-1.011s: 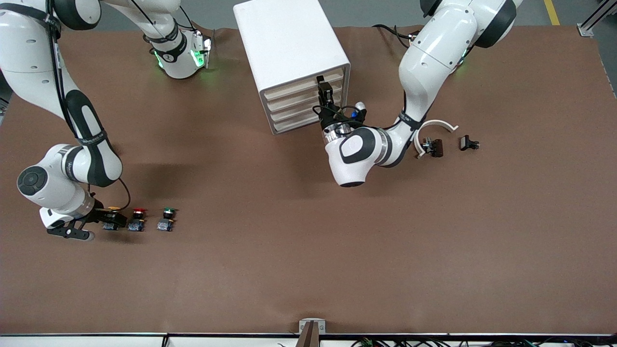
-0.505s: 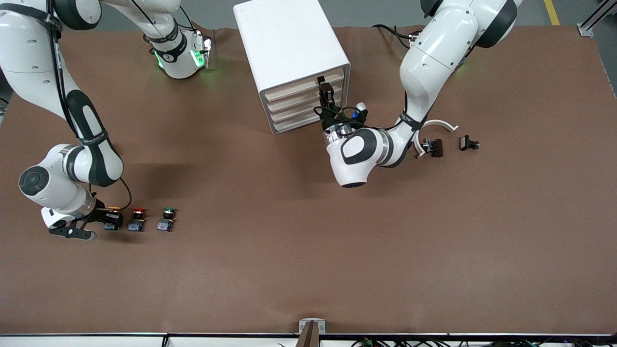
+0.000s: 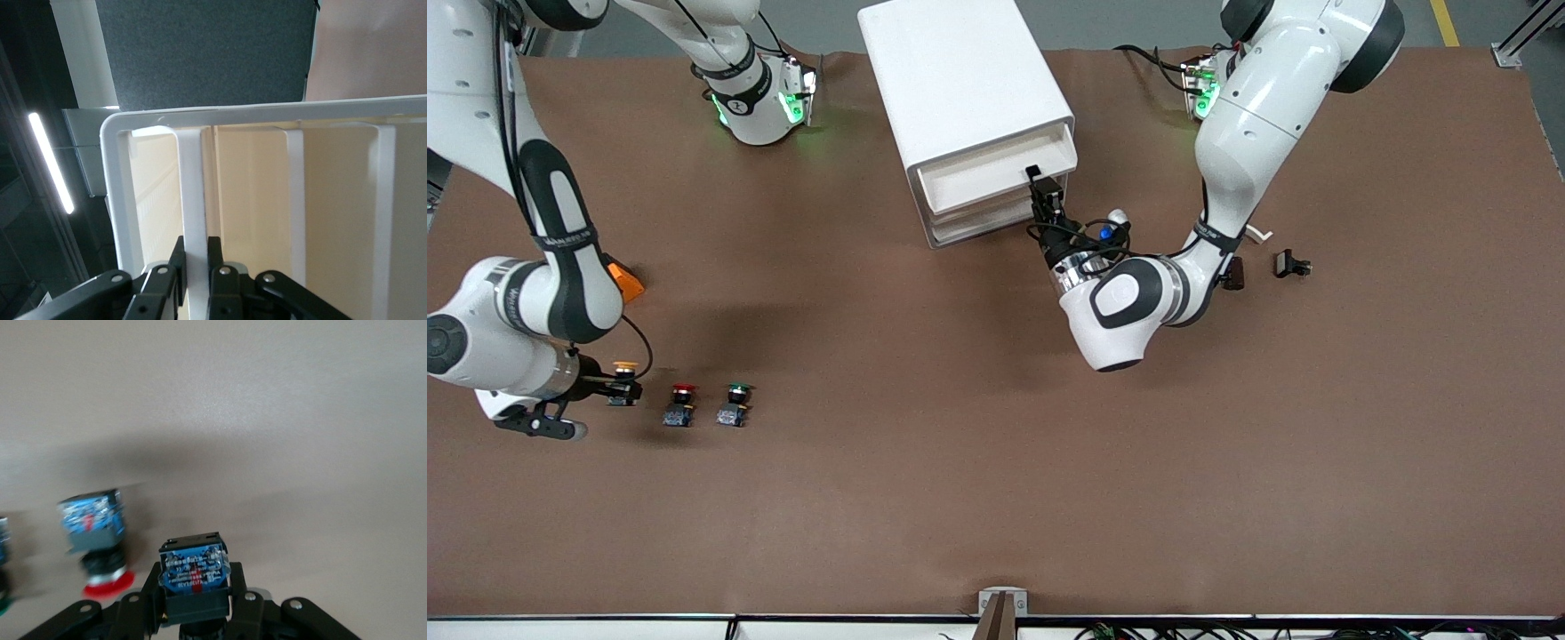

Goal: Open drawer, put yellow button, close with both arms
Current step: 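Pull the drawer open with the left gripper while the right gripper lifts the button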

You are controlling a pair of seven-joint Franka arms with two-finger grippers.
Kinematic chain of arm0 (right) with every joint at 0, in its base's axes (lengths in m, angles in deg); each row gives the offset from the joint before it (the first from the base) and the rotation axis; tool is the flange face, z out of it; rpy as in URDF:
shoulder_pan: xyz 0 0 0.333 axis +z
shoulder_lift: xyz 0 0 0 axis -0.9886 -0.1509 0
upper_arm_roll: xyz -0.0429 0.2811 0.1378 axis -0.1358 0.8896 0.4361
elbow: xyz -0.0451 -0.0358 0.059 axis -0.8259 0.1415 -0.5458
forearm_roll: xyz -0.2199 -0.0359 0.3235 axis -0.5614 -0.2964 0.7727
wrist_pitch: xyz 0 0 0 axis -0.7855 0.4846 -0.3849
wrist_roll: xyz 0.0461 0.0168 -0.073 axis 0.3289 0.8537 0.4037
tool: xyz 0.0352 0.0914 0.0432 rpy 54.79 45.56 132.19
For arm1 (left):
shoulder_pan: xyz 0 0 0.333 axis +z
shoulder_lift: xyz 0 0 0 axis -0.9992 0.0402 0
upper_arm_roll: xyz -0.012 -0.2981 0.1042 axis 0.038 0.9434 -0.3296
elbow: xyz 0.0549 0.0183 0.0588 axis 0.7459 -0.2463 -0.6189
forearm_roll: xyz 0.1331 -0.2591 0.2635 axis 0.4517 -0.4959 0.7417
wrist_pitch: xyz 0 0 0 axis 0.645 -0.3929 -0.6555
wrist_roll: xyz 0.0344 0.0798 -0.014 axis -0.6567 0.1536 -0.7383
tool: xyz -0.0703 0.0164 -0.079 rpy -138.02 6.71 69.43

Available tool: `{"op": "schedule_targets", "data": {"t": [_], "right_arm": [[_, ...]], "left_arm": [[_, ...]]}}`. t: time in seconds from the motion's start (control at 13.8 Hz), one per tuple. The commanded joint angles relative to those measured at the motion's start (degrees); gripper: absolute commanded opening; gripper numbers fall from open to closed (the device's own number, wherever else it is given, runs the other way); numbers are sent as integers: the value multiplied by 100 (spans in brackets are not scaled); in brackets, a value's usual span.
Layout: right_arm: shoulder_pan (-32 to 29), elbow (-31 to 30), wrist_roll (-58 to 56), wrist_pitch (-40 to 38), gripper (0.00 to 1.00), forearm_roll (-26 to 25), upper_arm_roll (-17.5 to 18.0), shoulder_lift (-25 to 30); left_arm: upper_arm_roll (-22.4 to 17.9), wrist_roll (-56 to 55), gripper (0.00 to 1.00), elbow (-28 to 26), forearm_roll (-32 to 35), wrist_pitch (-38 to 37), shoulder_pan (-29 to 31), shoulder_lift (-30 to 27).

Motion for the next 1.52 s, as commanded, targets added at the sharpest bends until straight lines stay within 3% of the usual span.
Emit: {"op": "schedule_targets", "data": {"t": [0.0,0.14,0.29,0.51,0.87,1.08,1.16,1.23,1.37,1.44], "right_arm": [[92,-123,497,-647,0,220,44,613],[268,-123,1015,-1210,0,475,44,1017],[609,-132,1760,-1685,0,747,44,1360],[1426,-132,3464,-1959,0,792,35,1721],[2578,113,5699,-1951,0,783,35,1828],[2791,316,6080,-1942,0,783,35,1775],[2782,308,6080,-1951,0,783,35,1775],[2773,308,6080,-1968,0,783,35,1775],[2782,316,6089,-1968,0,783,35,1775],[2782,325,6098,-1960,0,792,35,1775]], "left_arm": [[-34,9,0,180,-123,-51,143,-98],[-51,0,0,234,-114,-17,249,-107],[-358,0,0,260,-131,63,232,-151],[-526,26,0,375,-114,177,328,-142],[-676,70,0,533,-123,247,434,-125],[-676,53,0,533,-123,248,434,-98],[-676,53,8,524,-123,248,434,-98],[-676,36,40,524,-123,248,434,-98],[-676,61,90,515,-123,248,434,-98],[-676,70,98,515,-123,248,434,-107]]}}
